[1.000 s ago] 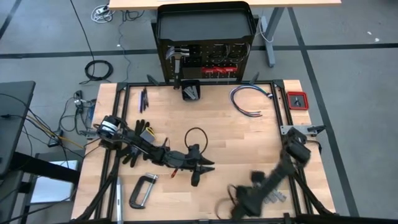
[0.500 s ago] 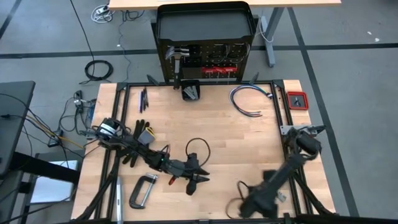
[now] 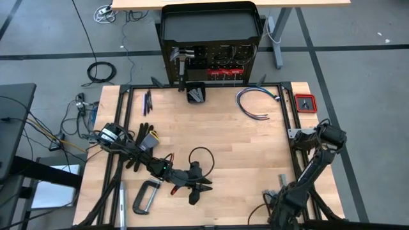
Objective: Hang tools onto peg board
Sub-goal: Adjust the gray terminal blocks, then put the gray terminal block into the black bin
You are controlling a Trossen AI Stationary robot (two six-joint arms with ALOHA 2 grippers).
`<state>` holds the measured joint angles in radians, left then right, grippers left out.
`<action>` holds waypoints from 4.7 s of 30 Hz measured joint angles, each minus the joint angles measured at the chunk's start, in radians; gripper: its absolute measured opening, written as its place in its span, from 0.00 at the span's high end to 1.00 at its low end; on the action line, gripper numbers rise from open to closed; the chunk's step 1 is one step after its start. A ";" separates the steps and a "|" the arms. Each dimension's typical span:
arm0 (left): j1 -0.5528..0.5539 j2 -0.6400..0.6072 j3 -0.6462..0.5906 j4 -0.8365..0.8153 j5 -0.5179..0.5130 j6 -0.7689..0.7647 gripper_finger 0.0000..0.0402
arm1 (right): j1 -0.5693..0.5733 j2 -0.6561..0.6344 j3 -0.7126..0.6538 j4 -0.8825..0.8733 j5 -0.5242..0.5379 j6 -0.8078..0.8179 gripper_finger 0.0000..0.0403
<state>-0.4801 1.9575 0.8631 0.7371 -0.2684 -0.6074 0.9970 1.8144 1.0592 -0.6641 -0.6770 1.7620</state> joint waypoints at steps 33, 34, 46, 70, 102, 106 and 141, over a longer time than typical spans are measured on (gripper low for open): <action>0.040 0.000 0.000 -0.025 0.002 0.001 0.69 | -0.312 -0.233 0.005 -0.391 0.395 -0.444 0.23; 0.040 0.000 0.000 -0.025 0.002 0.001 0.69 | -0.274 -0.238 -0.005 -0.406 0.349 -0.401 0.23; 0.040 0.000 0.000 -0.026 0.005 0.000 0.69 | -0.080 -0.254 -0.328 0.113 0.134 -0.009 0.27; 0.049 -0.001 0.003 -0.030 -0.014 0.027 0.69 | -0.504 -0.257 -0.023 -0.237 0.668 -0.745 0.34; 0.051 -0.001 0.004 -0.038 -0.008 0.032 0.69 | -0.571 -0.247 -0.312 -0.152 0.367 -0.922 0.50; 0.057 -0.001 0.005 -0.053 -0.008 0.038 0.69 | -0.692 -0.245 -0.225 -0.111 0.569 -0.990 0.50; 0.094 -0.001 0.004 0.018 -0.146 -0.048 0.69 | 0.030 -0.476 -0.690 0.272 1.596 -0.447 0.19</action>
<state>-0.3858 1.9568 0.8673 0.7550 -0.4141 -0.6556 1.0274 1.3388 0.3691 -0.3924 0.9193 1.3149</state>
